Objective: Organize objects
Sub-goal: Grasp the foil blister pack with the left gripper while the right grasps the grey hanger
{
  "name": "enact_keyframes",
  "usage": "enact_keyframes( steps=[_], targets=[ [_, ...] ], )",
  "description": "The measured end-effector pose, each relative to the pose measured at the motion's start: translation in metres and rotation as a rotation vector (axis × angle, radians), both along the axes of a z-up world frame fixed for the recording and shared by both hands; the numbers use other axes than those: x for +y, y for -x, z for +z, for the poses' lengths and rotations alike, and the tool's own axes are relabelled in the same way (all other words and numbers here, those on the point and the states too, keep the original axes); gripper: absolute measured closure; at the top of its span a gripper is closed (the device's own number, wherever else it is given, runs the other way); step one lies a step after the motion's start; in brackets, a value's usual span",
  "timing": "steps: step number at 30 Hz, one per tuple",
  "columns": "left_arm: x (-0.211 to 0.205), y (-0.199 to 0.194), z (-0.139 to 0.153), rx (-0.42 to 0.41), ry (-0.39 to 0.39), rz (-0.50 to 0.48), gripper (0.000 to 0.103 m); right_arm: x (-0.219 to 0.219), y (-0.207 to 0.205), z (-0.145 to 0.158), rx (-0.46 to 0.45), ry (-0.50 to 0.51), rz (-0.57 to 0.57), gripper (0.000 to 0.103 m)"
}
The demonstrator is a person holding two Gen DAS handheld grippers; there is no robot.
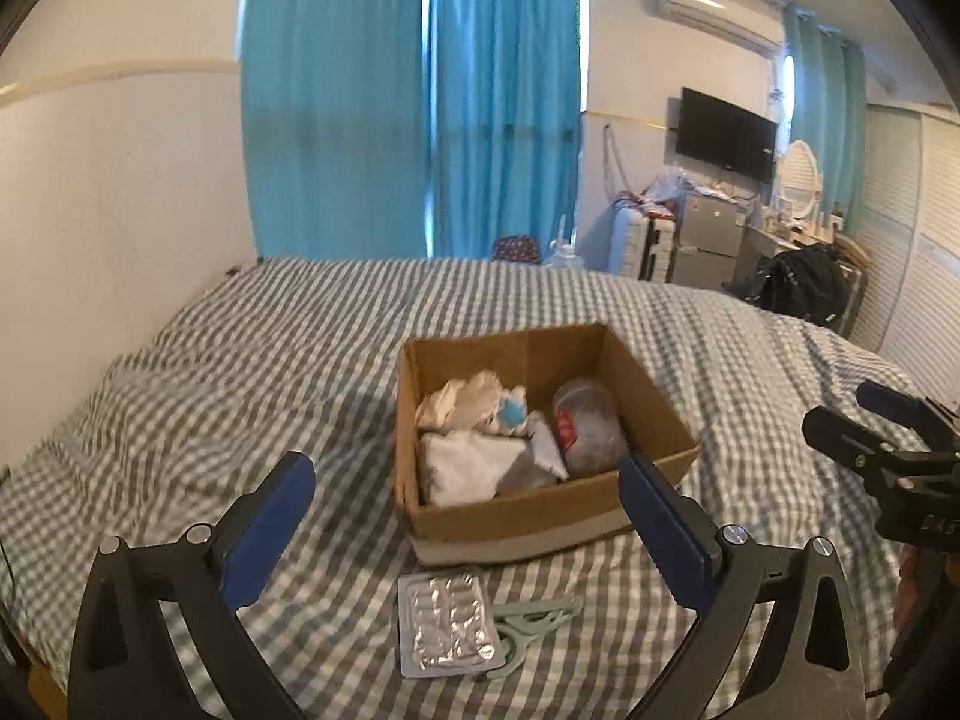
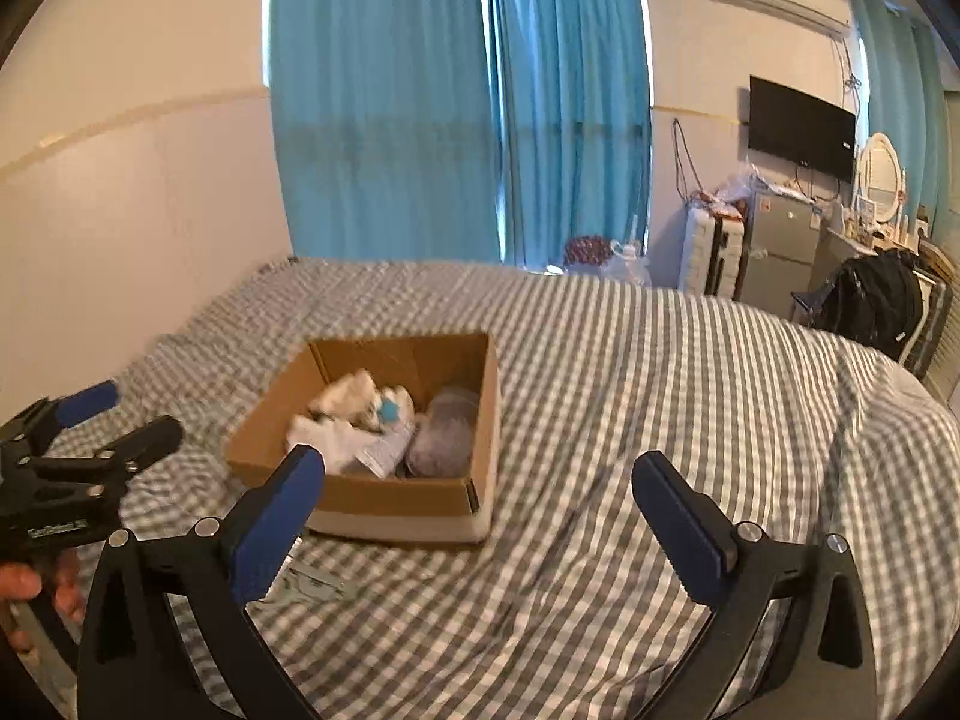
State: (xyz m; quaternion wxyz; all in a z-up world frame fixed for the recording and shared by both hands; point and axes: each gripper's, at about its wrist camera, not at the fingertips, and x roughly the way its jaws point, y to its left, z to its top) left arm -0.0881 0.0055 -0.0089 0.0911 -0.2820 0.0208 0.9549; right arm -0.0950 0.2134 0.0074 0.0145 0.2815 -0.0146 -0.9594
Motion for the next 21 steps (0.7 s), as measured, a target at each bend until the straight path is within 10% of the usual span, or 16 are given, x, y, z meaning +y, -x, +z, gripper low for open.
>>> enact_keyframes(
  steps=[21],
  targets=[
    [-0.012,0.030,-0.151,-0.275,0.068,0.093,0.000,-0.017,0.033,-0.124,-0.198,-0.009,-0.010,0.000]
  ],
)
